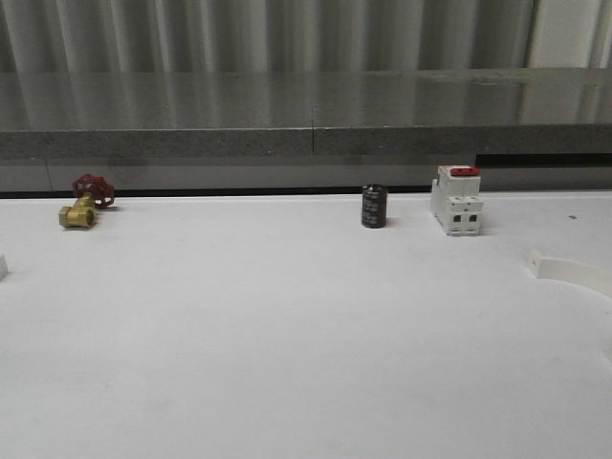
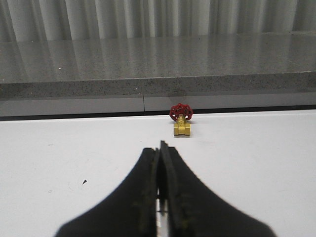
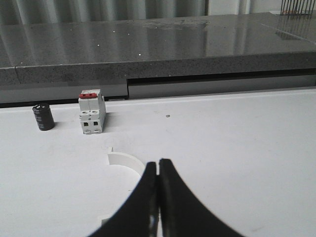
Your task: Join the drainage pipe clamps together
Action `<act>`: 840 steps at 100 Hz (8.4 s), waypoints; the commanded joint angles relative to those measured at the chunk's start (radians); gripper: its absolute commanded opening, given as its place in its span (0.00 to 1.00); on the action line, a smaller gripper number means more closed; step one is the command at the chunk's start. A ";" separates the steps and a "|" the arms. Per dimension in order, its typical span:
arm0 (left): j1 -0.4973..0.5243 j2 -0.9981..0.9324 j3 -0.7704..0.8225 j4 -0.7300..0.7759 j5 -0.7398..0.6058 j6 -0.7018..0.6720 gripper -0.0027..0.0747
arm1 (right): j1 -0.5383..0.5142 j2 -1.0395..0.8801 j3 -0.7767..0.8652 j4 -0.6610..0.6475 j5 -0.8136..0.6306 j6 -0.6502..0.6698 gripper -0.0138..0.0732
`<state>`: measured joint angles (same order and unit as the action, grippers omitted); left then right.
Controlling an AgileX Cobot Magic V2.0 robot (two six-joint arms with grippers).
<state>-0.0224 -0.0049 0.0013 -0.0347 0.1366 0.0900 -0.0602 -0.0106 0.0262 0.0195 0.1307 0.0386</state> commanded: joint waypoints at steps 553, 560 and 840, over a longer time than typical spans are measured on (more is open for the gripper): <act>-0.083 1.184 -0.912 -0.066 0.510 -0.100 0.01 | -0.008 -0.019 -0.016 0.003 -0.076 -0.011 0.08; -0.062 1.090 -0.854 0.001 0.497 -0.100 0.01 | -0.008 -0.019 -0.016 0.003 -0.084 -0.011 0.08; -0.006 0.195 -0.435 0.053 0.419 -0.100 0.01 | 0.026 1.785 -1.113 0.075 0.534 0.028 0.63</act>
<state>-0.0306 0.1795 -0.4082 0.0261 0.6253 0.0000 -0.0302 1.8096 -1.0557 0.0858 0.6674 0.0645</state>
